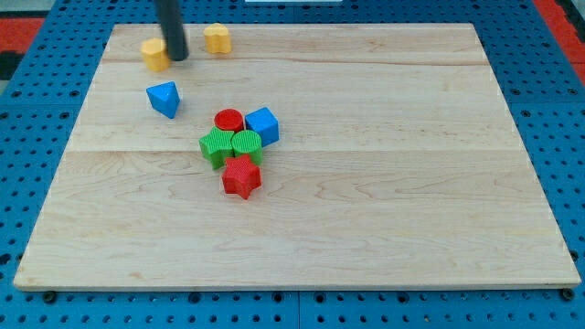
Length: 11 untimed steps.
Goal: Push the yellow hexagon along with blue triangle slightly down
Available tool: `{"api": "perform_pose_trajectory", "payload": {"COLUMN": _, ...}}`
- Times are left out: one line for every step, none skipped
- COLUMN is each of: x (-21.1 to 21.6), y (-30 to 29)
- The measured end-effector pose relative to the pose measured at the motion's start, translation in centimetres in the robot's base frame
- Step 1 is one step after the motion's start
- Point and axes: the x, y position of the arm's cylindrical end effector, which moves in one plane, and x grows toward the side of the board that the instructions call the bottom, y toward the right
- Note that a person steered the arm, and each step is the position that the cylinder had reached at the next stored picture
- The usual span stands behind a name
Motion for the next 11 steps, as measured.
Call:
{"api": "perform_pose_trajectory", "payload": {"x": 0.1, "y": 1.2}}
{"api": "perform_pose_trajectory", "payload": {"x": 2.6, "y": 1.6}}
{"api": "perform_pose_trajectory", "payload": {"x": 4.3, "y": -1.6}}
{"api": "perform_pose_trajectory", "payload": {"x": 3.9, "y": -8.7}}
{"api": "perform_pose_trajectory", "payload": {"x": -2.9, "y": -8.1}}
{"api": "perform_pose_trajectory", "payload": {"x": -3.2, "y": -3.0}}
{"api": "perform_pose_trajectory", "payload": {"x": 0.6, "y": -3.5}}
{"api": "perform_pose_trajectory", "payload": {"x": 0.0, "y": -4.1}}
{"api": "perform_pose_trajectory", "payload": {"x": 1.0, "y": -7.1}}
{"api": "perform_pose_trajectory", "payload": {"x": 2.6, "y": -4.4}}
{"api": "perform_pose_trajectory", "payload": {"x": 4.3, "y": 0.9}}
